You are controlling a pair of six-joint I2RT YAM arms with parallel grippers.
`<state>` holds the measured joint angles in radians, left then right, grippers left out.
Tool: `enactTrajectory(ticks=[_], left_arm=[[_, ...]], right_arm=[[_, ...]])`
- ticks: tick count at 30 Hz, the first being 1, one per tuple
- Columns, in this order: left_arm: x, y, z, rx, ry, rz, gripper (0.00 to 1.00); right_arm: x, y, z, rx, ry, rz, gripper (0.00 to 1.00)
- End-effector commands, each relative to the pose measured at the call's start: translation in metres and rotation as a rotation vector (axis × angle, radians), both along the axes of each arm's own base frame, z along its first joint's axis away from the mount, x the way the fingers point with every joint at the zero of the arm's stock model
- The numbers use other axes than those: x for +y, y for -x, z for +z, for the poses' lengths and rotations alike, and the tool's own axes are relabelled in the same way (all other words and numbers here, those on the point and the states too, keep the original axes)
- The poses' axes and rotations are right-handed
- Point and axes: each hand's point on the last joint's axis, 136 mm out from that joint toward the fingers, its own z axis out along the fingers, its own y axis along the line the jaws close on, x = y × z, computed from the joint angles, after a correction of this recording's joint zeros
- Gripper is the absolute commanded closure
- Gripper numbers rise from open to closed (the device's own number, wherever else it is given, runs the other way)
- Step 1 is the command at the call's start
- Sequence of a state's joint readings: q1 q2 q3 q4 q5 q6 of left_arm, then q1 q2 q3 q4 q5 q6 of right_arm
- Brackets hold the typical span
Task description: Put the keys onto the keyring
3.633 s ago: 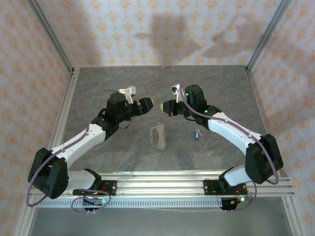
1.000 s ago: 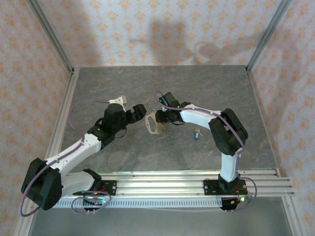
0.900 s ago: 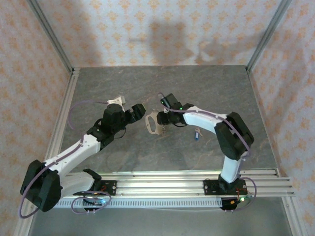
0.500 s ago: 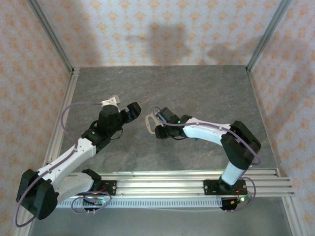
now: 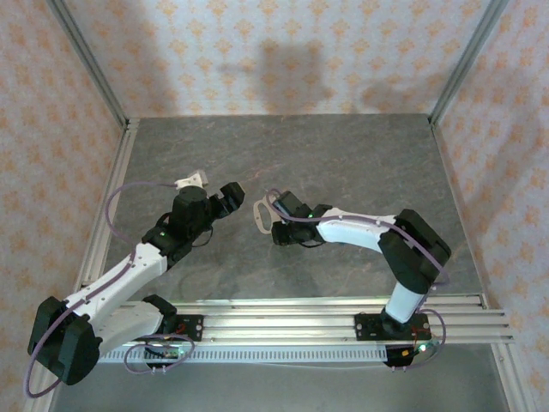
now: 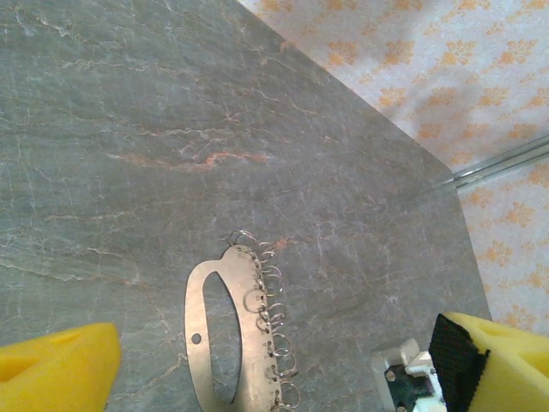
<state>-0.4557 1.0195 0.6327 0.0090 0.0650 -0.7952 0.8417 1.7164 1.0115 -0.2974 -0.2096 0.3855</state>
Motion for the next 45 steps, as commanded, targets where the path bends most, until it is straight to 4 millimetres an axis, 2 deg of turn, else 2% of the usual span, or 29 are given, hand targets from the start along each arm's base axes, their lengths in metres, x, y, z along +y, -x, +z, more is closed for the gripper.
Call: enactTrajectory(ticks=[1, 8, 20, 33, 45], left_arm=[[0.010, 0.000, -0.001, -0.002, -0.011, 0.044, 0.05], [0.011, -0.001, -0.001, -0.002, -0.013, 0.047, 0.05], [0.011, -0.001, -0.003, 0.003, -0.013, 0.046, 0.05], [0.011, -0.001, -0.004, 0.004, -0.013, 0.047, 0.05], [0.011, -0.002, -0.002, -0.002, -0.009, 0.047, 0.04]], right_arm=[[0.005, -0.003, -0.003, 0.001, -0.001, -0.006, 0.71], [0.003, -0.005, -0.009, -0.001, 0.023, -0.009, 0.71], [0.008, -0.020, -0.004, -0.033, 0.039, -0.007, 0.71], [0.001, -0.021, -0.012, -0.021, 0.055, -0.016, 0.71], [0.009, -0.016, 0.002, -0.043, 0.055, 0.035, 0.70]])
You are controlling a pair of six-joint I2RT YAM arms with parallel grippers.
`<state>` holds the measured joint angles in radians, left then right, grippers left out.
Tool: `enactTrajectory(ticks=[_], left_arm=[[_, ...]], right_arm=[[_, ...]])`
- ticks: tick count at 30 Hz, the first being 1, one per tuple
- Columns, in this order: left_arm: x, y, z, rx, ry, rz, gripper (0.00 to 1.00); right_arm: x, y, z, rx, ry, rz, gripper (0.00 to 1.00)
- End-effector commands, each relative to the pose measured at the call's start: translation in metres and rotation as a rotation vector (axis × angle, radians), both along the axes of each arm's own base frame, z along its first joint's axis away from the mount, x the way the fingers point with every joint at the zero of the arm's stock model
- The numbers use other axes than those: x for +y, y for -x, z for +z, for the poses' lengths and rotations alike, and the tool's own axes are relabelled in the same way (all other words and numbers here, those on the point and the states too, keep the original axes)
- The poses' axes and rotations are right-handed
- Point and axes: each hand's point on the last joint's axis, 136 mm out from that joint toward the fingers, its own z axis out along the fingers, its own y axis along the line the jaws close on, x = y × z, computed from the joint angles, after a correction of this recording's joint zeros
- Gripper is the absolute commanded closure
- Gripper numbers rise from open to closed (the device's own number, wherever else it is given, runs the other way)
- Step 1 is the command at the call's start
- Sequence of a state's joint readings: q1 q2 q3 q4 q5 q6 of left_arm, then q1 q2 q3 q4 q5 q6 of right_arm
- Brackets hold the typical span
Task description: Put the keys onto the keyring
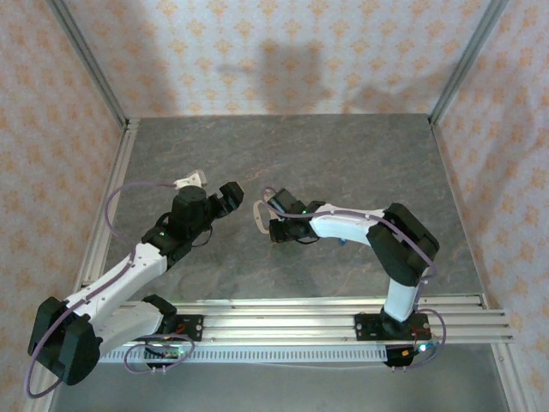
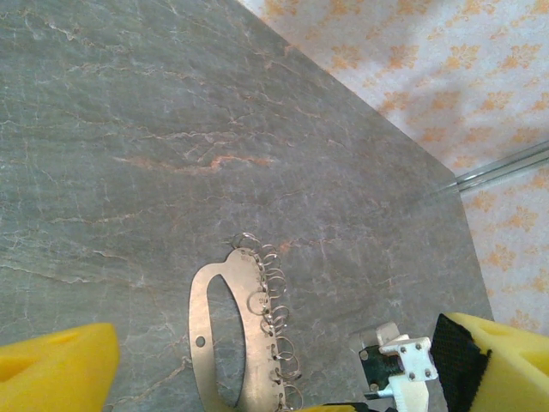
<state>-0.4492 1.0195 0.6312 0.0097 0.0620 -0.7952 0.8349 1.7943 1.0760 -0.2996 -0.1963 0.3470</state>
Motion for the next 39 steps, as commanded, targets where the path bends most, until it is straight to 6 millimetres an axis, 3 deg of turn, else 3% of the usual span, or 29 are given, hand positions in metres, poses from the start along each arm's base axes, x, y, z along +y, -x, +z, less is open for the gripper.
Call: enactTrajectory(ticks=[1, 39], left_arm=[[0.008, -0.001, -0.001, -0.002, -0.008, 0.039, 0.04], [0.020, 0.003, -0.005, -0.003, -0.010, 0.062, 0.04]], right_arm=[[0.002, -0.002, 0.010, -0.032, 0.026, 0.017, 0.70], [-0.003, -0.003, -0.016, -0.070, 0.297, 0.054, 0.70]])
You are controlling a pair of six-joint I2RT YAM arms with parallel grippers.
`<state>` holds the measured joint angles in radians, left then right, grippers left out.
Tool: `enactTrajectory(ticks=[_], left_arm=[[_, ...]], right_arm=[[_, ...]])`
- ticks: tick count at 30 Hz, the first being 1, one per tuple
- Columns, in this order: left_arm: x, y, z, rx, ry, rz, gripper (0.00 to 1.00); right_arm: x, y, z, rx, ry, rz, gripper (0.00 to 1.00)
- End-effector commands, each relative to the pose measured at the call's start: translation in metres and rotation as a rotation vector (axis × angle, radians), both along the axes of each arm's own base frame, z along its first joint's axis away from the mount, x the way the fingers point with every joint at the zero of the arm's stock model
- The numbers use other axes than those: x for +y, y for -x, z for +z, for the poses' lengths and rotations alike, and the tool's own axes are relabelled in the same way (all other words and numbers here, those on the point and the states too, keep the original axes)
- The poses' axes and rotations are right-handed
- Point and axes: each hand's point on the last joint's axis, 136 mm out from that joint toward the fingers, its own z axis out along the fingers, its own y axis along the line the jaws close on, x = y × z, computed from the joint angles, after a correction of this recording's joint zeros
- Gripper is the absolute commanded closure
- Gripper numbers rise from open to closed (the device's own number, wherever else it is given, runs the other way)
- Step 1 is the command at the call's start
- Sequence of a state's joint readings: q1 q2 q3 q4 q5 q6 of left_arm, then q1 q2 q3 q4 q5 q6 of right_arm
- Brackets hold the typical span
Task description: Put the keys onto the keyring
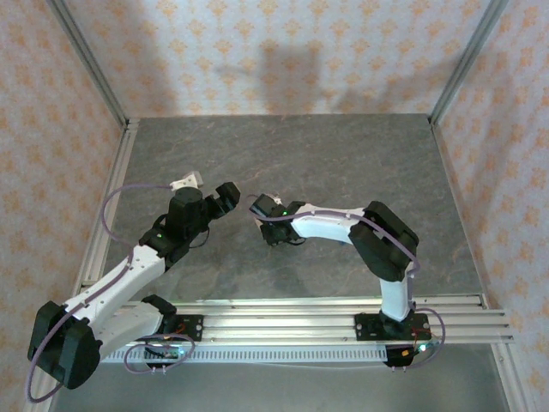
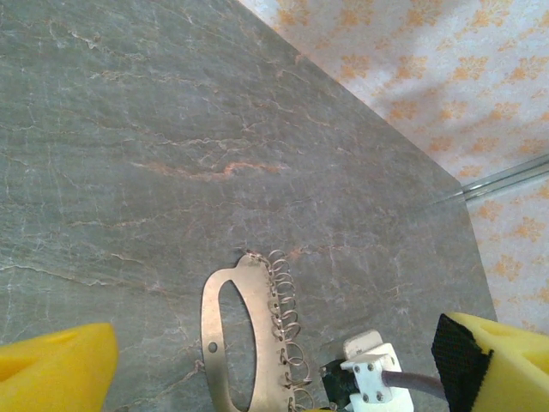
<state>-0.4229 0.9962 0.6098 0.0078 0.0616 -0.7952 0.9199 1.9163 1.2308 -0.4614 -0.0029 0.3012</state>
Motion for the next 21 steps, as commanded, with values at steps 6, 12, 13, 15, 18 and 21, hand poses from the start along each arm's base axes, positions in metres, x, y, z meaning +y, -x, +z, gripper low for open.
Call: enactTrajectory(ticks=[6, 12, 13, 15, 18, 21], left_arm=[[0.010, 0.002, -0.003, -0.002, -0.007, 0.036, 0.04], [0.009, 0.001, -0.003, -0.003, 0.000, 0.037, 0.04], [0.009, 0.001, -0.003, -0.003, 0.000, 0.039, 0.04], [0.009, 0.001, -0.002, -0.005, 0.002, 0.036, 0.04], [0.009, 0.002, -0.002, -0.004, 0.002, 0.035, 0.04], [0.009, 0.002, -0.002, -0.005, 0.003, 0.035, 0.04]], right_arm=[[-0.013, -0.002, 0.003, -0.024, 0.074, -0.005, 0.71], [-0.016, -0.002, 0.012, -0.043, 0.069, -0.008, 0.74], [-0.016, -0.003, 0.012, -0.044, 0.069, -0.009, 0.76], [-0.016, -0.002, 0.012, -0.046, 0.071, -0.008, 0.78], [-0.017, -0.003, 0.012, -0.049, 0.074, -0.011, 0.82], [-0.018, -0.003, 0.014, -0.053, 0.077, -0.012, 0.83]])
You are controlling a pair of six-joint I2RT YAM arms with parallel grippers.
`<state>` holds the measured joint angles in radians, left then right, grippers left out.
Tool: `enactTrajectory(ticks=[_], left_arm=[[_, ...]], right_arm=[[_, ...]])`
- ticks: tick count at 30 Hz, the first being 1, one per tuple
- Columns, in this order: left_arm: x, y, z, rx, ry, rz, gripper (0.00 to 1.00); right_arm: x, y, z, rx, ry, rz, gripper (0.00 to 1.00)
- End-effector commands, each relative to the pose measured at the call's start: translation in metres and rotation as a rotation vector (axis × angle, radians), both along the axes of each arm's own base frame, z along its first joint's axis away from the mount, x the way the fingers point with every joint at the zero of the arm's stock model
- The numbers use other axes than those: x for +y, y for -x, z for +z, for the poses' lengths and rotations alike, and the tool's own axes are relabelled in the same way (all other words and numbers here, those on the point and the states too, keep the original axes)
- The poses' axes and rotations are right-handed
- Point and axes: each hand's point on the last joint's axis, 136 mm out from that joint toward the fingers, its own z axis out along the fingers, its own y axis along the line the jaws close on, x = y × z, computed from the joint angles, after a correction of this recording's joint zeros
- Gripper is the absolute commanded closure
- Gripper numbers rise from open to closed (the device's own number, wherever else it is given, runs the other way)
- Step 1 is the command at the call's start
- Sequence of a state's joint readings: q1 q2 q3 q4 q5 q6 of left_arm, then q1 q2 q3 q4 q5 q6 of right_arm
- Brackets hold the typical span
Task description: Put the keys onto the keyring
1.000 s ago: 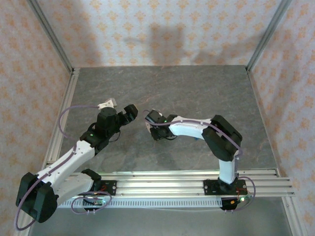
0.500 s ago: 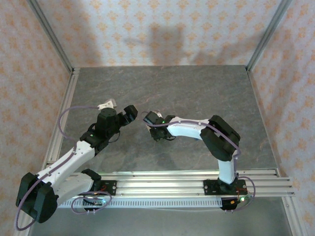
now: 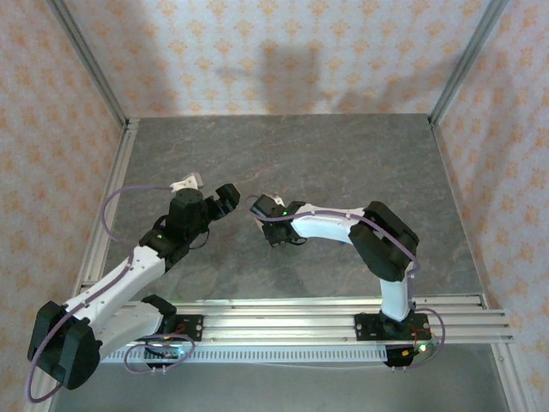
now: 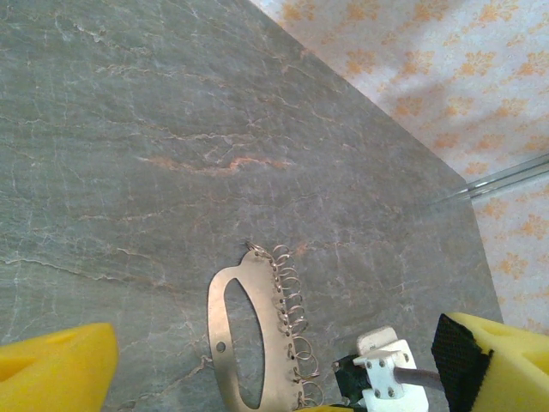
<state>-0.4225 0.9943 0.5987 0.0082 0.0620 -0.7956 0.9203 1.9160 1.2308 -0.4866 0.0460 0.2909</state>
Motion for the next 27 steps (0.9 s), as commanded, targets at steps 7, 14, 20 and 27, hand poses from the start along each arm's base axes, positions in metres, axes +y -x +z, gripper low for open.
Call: enactTrajectory(ticks=[7, 14, 20, 27], left_arm=[[0.0071, 0.0001, 0.0018, -0.012, 0.009, 0.032, 0.04], [0.0068, 0.0002, 0.0017, -0.013, 0.013, 0.031, 0.04], [0.0069, 0.0005, 0.0016, -0.014, 0.014, 0.031, 0.04], [0.0068, 0.0003, 0.0015, -0.014, 0.014, 0.031, 0.04]], right_arm=[[-0.0117, -0.0014, 0.0177, -0.041, 0.035, -0.008, 0.84], [-0.0141, -0.0007, 0.0186, -0.044, 0.044, -0.007, 0.87], [-0.0157, 0.0002, 0.0157, -0.039, 0.050, -0.008, 0.90], [-0.0175, 0.0009, 0.0135, -0.037, 0.057, -0.008, 0.91]])
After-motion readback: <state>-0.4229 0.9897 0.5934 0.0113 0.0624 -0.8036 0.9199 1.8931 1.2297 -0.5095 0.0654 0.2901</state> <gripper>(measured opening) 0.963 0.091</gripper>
